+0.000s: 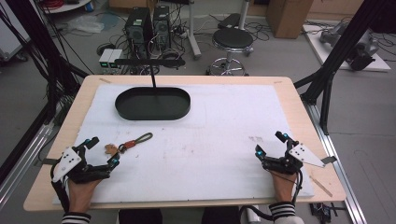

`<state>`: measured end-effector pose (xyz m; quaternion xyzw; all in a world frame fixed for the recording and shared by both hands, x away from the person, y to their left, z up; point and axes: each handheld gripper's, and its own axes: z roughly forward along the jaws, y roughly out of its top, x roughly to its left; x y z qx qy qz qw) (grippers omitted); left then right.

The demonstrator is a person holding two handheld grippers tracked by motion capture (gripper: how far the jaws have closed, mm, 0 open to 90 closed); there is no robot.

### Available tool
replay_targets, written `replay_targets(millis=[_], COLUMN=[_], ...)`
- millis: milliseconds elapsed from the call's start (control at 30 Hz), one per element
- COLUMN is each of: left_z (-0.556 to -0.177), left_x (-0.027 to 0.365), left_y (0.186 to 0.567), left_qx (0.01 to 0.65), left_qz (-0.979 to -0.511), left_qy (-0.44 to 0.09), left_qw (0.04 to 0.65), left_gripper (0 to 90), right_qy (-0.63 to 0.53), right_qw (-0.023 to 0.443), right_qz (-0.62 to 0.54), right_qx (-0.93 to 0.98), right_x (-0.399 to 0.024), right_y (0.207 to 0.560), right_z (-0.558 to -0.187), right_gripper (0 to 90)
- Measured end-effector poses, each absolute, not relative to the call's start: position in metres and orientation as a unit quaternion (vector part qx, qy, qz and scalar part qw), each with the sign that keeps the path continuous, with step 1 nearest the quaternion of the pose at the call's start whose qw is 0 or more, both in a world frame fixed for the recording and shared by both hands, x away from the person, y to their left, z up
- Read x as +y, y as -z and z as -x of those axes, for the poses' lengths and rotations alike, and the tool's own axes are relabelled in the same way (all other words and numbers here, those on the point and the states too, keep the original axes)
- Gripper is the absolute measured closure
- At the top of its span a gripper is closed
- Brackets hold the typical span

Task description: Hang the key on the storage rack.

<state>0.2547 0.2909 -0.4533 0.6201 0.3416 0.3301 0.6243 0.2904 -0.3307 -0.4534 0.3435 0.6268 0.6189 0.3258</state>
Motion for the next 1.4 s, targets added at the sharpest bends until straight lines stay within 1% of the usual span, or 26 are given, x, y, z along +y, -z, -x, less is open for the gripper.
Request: replay_targets(millis=[100,367,567,633,667,767,800,833,867,900,933,967,1000,1033,1067,1100,1133,1167,1200,1233,1267,1300,1333,1367,1400], left_z=[-0.255,-0.255,-0.256,-0.257,-0.258,-0.258,-0.261,-0.261,-0.263,-0.263,-0.267,-0.267,-0.271,-0.271,-0.276,-0.276,-0.282,-0.282,-0.289,-0.289,-0.296,-0.296,-0.302,-0.302,-0.308], left_x=[0.291,0.29,0.292,0.293,0.295,0.297,0.3,0.3,0.301,0.301,0.302,0.302,0.303,0.303,0.303,0.303,0.302,0.302,0.302,0.302,0.301,0.301,0.299,0.299,0.296], left_y=[0.453,0.453,0.453,0.451,0.448,0.441,0.433,0.433,0.426,0.426,0.417,0.417,0.409,0.409,0.401,0.401,0.394,0.394,0.387,0.387,0.38,0.38,0.375,0.375,0.371], left_qx=[0.343,0.344,0.345,0.346,0.343,0.344,0.342,0.342,0.339,0.339,0.337,0.337,0.337,0.337,0.332,0.332,0.333,0.333,0.331,0.331,0.331,0.331,0.328,0.328,0.327], left_qz=[-0.62,-0.62,-0.621,-0.627,-0.635,-0.636,-0.642,-0.642,-0.653,-0.653,-0.666,-0.666,-0.679,-0.679,-0.696,-0.696,-0.709,-0.709,-0.72,-0.72,-0.733,-0.733,-0.747,-0.747,-0.761], left_qy=[-0.33,-0.332,-0.323,-0.314,-0.307,-0.309,-0.3,-0.3,-0.3,-0.3,-0.294,-0.294,-0.295,-0.295,-0.29,-0.29,-0.28,-0.28,-0.266,-0.266,-0.255,-0.255,-0.243,-0.243,-0.233], left_qw=[0.624,0.622,0.626,0.623,0.62,0.619,0.618,0.618,0.607,0.607,0.598,0.598,0.582,0.582,0.567,0.567,0.556,0.556,0.548,0.548,0.536,0.536,0.524,0.524,0.509], left_gripper=[1.7,1.7,1.7,1.7,1.7,1.7,1.7,1.7,1.7,1.7,1.7,1.7,1.7,1.7,1.7,1.7,1.7,1.7,1.7,1.7,1.7,1.7,1.7,1.7,1.7], right_qy=[-0.62,-0.623,-0.622,-0.623,-0.623,-0.622,-0.623,-0.622,-0.622,-0.622,-0.622,-0.622,-0.622,-0.622,-0.623,-0.622,-0.622,-0.622,-0.622,-0.622,-0.622,-0.621,-0.622,-0.622,-0.622], right_qw=[0.321,0.328,0.328,0.327,0.328,0.326,0.324,0.323,0.323,0.323,0.323,0.323,0.323,0.323,0.326,0.324,0.324,0.324,0.324,0.324,0.325,0.327,0.328,0.328,0.329], right_qz=[-0.346,-0.34,-0.34,-0.341,-0.34,-0.342,-0.343,-0.343,-0.343,-0.343,-0.343,-0.343,-0.343,-0.343,-0.34,-0.342,-0.342,-0.342,-0.342,-0.342,-0.342,-0.34,-0.34,-0.339,-0.338], right_qx=[0.627,0.623,0.624,0.624,0.624,0.624,0.624,0.625,0.626,0.626,0.625,0.625,0.626,0.626,0.625,0.625,0.625,0.625,0.625,0.625,0.625,0.625,0.625,0.625,0.625], right_x=[-0.331,-0.332,-0.331,-0.331,-0.331,-0.331,-0.331,-0.331,-0.331,-0.331,-0.331,-0.331,-0.331,-0.331,-0.331,-0.33,-0.33,-0.33,-0.33,-0.33,-0.33,-0.331,-0.331,-0.331,-0.331], right_y=[0.453,0.454,0.454,0.454,0.454,0.454,0.454,0.453,0.453,0.453,0.453,0.453,0.453,0.453,0.453,0.453,0.453,0.453,0.453,0.453,0.453,0.454,0.454,0.454,0.454], right_z=[-0.29,-0.29,-0.289,-0.289,-0.289,-0.29,-0.29,-0.29,-0.29,-0.29,-0.29,-0.29,-0.29,-0.29,-0.29,-0.29,-0.29,-0.29,-0.29,-0.29,-0.29,-0.29,-0.29,-0.29,-0.29], right_gripper=[1.7,1.7,1.7,1.7,1.8,1.7,1.7,1.8,1.7,1.7,1.7,1.7,1.7,1.7,1.7,1.8,1.7,1.7,1.8,1.8,1.7,1.7,1.7,1.7,1.7])
